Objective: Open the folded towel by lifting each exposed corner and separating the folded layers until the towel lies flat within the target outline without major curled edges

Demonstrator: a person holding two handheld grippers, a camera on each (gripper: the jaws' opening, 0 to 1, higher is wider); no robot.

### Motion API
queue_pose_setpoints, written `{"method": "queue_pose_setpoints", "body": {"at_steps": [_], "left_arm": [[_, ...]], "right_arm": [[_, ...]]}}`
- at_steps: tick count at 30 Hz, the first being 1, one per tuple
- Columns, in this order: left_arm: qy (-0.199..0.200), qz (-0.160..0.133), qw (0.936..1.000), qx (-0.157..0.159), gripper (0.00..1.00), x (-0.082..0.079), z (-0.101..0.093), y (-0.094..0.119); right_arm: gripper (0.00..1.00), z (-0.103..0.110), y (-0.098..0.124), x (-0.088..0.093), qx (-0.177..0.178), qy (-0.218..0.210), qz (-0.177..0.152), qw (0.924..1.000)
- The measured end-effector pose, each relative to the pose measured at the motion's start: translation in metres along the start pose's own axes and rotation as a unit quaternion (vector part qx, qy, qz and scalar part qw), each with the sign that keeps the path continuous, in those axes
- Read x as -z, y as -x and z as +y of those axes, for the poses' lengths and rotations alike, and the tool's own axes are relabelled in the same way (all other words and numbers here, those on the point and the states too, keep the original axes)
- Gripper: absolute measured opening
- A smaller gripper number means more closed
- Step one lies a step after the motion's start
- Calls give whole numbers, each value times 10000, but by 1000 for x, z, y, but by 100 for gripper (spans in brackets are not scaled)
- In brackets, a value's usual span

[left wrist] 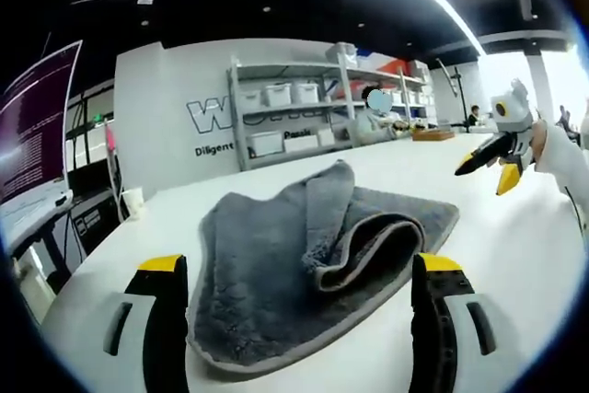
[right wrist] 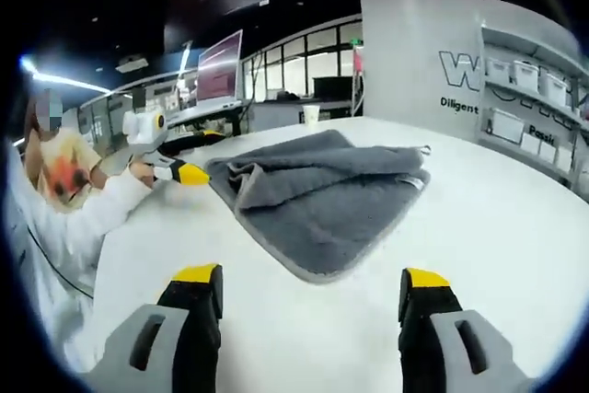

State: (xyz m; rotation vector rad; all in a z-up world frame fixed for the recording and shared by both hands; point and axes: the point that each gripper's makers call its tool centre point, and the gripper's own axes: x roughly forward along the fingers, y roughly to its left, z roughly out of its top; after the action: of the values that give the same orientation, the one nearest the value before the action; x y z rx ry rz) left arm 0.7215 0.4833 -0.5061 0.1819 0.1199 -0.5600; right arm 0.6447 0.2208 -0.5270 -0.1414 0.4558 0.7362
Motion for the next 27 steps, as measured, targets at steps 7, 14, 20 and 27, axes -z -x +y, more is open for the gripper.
{"method": "queue_pose_setpoints", "body": {"at_steps": [7, 14, 20, 27], "left_arm": [[13, 18, 10000, 9, 99, 1, 1, -1], [19, 17, 10000, 19, 99, 1, 1, -1], [24, 15, 10000, 38, 99, 1, 0, -2], [25, 5, 10000, 42, 99, 0, -1, -2]], "right_arm": [[88, 1, 4, 5, -49, -116, 14, 9999], [93, 3, 4, 5, -156, -266, -22, 9995], [99, 4, 2, 7, -221, -348, 19, 9991], [99, 5, -3, 7, -326, -427, 59, 9985]]}}
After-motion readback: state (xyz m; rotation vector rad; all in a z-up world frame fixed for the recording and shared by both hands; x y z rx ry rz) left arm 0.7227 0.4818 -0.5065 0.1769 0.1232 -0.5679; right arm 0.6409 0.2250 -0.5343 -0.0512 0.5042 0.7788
